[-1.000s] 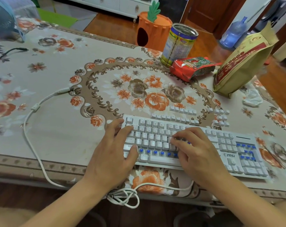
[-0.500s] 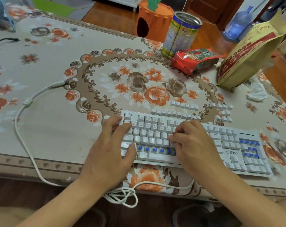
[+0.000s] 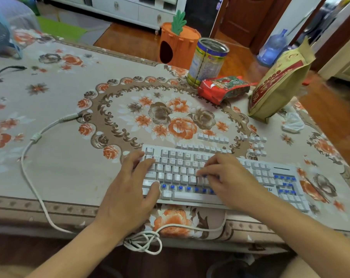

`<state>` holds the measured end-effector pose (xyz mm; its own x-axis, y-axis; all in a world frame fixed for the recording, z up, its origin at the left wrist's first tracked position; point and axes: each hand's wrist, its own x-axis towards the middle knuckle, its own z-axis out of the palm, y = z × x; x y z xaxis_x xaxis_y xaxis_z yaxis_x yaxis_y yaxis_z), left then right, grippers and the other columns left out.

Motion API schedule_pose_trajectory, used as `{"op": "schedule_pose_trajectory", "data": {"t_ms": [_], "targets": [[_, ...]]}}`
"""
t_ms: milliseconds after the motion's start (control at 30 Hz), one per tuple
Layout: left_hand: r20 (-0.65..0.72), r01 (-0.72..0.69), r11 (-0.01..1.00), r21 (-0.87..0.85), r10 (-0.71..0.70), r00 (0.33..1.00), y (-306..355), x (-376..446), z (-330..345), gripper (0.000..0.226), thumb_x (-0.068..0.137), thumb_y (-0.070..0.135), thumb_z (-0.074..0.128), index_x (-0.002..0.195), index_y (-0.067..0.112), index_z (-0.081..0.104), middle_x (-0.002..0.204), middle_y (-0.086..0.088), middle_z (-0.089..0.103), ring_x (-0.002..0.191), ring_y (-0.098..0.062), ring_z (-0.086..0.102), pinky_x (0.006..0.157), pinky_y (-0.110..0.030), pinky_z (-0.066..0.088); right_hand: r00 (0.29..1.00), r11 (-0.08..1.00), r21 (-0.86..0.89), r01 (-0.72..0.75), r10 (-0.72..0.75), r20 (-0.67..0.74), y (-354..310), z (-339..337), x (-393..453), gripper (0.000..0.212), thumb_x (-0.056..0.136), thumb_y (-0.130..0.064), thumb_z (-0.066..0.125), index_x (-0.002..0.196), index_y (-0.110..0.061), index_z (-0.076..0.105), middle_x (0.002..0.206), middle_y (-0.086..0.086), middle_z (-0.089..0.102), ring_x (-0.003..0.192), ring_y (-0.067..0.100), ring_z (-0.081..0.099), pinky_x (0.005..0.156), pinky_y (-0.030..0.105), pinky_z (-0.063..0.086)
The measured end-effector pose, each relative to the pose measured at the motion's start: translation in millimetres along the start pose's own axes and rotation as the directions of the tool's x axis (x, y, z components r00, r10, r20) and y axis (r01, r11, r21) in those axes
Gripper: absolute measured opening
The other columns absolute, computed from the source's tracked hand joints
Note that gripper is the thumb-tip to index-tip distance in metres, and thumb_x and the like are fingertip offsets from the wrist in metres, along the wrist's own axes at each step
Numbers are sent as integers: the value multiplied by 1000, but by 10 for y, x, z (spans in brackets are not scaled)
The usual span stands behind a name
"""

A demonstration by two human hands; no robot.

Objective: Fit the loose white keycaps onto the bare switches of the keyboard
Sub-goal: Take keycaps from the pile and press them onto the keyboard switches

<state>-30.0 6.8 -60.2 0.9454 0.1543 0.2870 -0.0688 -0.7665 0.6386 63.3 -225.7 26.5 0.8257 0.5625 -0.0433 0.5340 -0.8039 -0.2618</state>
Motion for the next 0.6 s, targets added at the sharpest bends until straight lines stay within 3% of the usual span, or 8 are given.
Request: {"op": "schedule_pose_trajectory", "data": {"t_ms": [167, 333, 500, 600], "targets": [[-10, -17, 1000, -25, 17, 1000, -9, 30, -9, 48, 91, 36, 58, 135, 16, 56, 149, 6, 37, 121, -10, 48, 84, -24, 43, 993, 997, 17, -77, 78, -94, 172, -316, 340, 25, 97, -12, 55, 107, -25, 73, 106, -13, 60, 105, 9, 51, 92, 29, 41], [-26, 12, 998, -59, -14, 1000, -30, 62, -9, 52, 89, 44, 48, 134, 19, 56, 146, 6, 40, 121, -10, 47, 87, -27, 45, 980, 980, -8, -197, 196, -43, 599, -278, 903, 22, 94, -13, 63, 112, -21, 73, 114, -4, 69, 105, 14, 60, 86, 27, 44], [-16, 24, 997, -78, -26, 1000, -33, 76, -9, 54, 89, 45, 47, 135, 18, 57, 147, 5, 40, 124, -12, 49, 88, -27, 46, 998, 989, -141, -53, 58, 28, 598, -180, 1260, 28, 91, -19, 69, 119, -19, 71, 121, -1, 70, 113, 20, 62, 94, 34, 48], [-3, 32, 996, -79, -32, 999, -26, 75, -20, 55, 89, 45, 48, 135, 17, 57, 147, 4, 41, 123, -13, 51, 87, -25, 45, 999, 973, -230, -3, 15, 51, 554, -62, 1412, 26, 89, -17, 68, 114, -23, 73, 112, 0, 72, 101, 21, 62, 86, 38, 53]]}}
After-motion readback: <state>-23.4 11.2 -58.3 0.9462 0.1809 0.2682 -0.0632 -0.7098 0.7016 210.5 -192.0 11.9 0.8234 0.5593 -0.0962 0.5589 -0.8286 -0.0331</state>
